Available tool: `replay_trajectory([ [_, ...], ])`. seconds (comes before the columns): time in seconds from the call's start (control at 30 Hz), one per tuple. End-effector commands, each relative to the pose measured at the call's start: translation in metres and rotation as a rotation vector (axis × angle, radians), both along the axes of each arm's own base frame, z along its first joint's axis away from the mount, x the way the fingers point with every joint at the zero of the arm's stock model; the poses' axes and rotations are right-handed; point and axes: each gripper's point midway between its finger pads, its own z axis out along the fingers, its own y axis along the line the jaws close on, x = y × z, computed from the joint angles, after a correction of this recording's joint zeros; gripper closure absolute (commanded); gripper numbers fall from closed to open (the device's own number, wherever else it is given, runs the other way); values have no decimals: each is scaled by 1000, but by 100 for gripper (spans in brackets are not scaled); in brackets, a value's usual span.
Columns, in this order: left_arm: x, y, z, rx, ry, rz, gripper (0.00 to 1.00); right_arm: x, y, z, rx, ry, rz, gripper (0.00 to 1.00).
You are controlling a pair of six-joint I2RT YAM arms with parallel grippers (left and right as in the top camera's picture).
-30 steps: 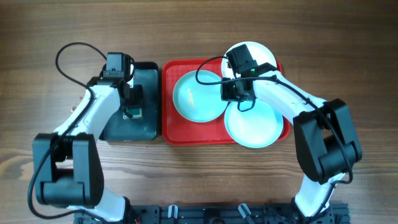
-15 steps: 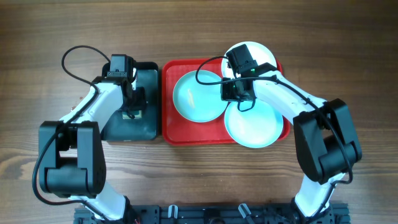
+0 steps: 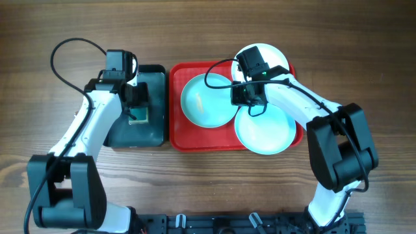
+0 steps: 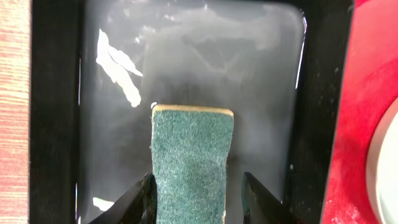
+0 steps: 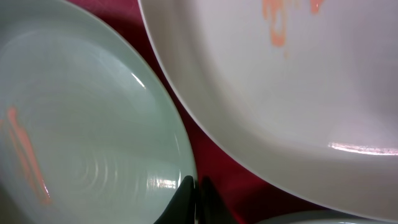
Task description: Clean dirty plates on tray and stack at the side
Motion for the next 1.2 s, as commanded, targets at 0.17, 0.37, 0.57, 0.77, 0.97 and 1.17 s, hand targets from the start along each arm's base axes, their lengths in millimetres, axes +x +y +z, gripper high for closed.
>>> replay_trajectory([
  [0.17, -9, 6, -41, 29, 115, 14, 62, -5, 0, -9, -16, 18, -1, 94],
  [0.37, -10, 22, -45, 33, 126, 104, 63, -5, 0, -9, -16, 18, -1, 94],
  [0.57, -12, 11, -47, -36, 139, 78, 62, -4, 0, -9, -16, 18, -1, 94],
  [0.77, -26, 11, -57, -23, 177, 38, 62, -4, 0, -9, -16, 17, -2, 94],
  [0.97, -31, 11, -70, -22, 165, 33, 63, -4, 0, -9, -16, 18, -2, 94],
  [1.17, -29, 11, -70, -23, 156, 33, 88, -4, 0, -8, -15, 15, -2, 94],
])
